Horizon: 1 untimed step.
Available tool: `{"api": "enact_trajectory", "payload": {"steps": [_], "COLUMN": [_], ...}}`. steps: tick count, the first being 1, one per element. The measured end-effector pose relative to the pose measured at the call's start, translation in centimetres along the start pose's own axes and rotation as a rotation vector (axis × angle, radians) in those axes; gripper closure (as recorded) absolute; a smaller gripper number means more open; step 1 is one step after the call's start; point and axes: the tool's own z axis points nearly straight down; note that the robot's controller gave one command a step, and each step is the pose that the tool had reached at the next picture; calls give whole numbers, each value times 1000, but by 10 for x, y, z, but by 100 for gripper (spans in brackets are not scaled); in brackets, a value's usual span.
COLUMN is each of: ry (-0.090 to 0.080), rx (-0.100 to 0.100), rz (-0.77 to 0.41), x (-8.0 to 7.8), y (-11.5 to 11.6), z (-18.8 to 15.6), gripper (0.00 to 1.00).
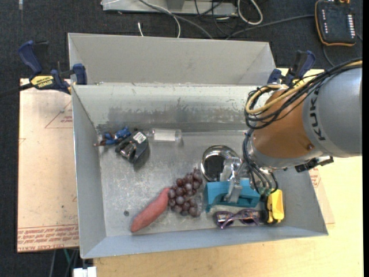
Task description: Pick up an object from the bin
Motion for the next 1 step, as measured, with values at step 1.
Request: {"api": "enact_trajectory", "payload": {"steps": [1], "ry": [7], "rx": [0], "rz": [-24], "x": [-15], "y": [9], "z": [-100], "gripper": [100]}}
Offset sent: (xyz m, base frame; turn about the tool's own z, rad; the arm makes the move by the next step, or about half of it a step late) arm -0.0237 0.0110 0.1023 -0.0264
